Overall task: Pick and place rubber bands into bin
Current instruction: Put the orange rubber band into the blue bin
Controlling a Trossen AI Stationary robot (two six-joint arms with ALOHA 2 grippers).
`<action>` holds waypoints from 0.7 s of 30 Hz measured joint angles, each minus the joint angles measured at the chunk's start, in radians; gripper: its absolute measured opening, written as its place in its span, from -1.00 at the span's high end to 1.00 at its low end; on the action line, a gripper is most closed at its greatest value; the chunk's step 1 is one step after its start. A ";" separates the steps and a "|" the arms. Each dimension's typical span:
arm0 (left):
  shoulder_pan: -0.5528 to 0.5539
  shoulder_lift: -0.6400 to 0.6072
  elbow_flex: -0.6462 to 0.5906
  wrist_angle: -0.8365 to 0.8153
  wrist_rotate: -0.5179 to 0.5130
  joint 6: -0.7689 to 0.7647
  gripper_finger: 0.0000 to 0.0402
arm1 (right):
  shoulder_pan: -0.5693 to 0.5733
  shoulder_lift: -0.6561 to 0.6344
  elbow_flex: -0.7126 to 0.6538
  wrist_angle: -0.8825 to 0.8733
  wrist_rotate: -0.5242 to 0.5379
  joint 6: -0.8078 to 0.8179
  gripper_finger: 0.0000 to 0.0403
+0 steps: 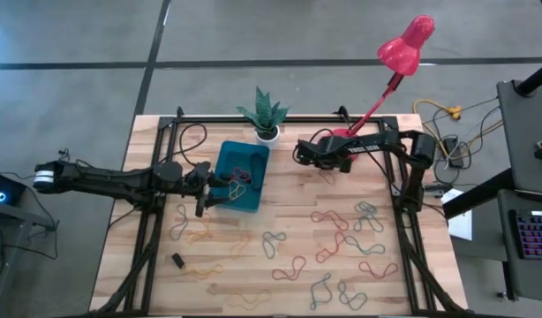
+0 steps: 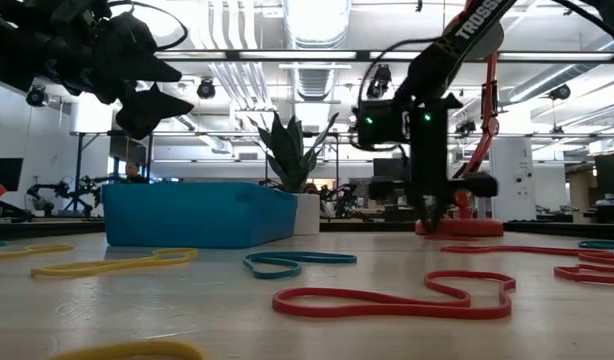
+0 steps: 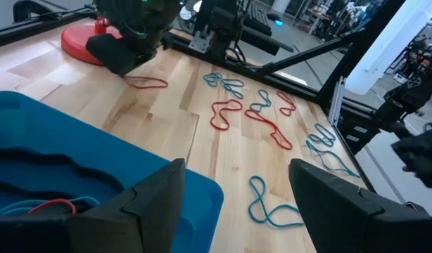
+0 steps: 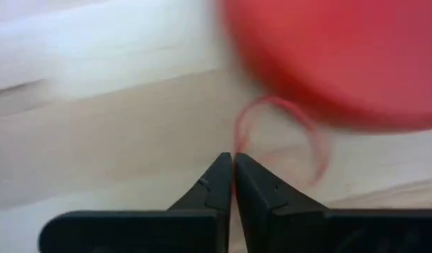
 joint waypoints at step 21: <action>0.000 -0.022 0.001 0.125 0.005 0.003 -0.20 | 0.106 0.018 0.528 -0.247 0.110 -0.478 0.96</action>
